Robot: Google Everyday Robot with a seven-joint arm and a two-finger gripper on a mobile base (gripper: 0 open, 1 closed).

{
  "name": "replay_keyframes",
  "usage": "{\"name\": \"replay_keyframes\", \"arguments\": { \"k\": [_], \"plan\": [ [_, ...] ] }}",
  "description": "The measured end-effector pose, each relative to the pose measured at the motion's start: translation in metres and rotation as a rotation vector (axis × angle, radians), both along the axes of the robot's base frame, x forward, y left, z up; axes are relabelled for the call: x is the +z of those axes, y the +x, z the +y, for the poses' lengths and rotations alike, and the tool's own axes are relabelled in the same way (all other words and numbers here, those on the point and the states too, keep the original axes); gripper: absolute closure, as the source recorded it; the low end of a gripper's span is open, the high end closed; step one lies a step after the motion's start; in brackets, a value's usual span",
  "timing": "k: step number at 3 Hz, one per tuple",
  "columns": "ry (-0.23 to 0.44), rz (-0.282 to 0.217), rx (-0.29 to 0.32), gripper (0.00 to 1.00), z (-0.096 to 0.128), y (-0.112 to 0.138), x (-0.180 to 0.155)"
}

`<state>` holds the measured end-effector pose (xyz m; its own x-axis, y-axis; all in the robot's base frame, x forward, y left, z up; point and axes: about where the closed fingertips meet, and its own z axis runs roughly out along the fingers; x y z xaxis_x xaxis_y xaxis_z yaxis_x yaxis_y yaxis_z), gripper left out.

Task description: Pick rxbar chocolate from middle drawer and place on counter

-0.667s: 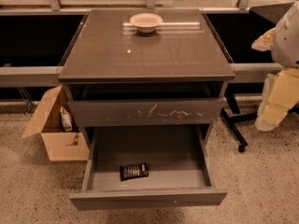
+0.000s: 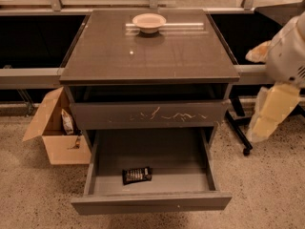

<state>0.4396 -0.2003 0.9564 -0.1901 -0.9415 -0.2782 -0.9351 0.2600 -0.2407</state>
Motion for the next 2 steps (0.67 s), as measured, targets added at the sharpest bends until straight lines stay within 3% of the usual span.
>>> {"name": "replay_keyframes", "arguments": {
  "k": [1,2],
  "plan": [
    [0.151,0.016,0.124,0.0,0.046,0.001,-0.046],
    [0.386,0.093,0.277,0.0,0.115,-0.001,-0.104]
  ]
}}
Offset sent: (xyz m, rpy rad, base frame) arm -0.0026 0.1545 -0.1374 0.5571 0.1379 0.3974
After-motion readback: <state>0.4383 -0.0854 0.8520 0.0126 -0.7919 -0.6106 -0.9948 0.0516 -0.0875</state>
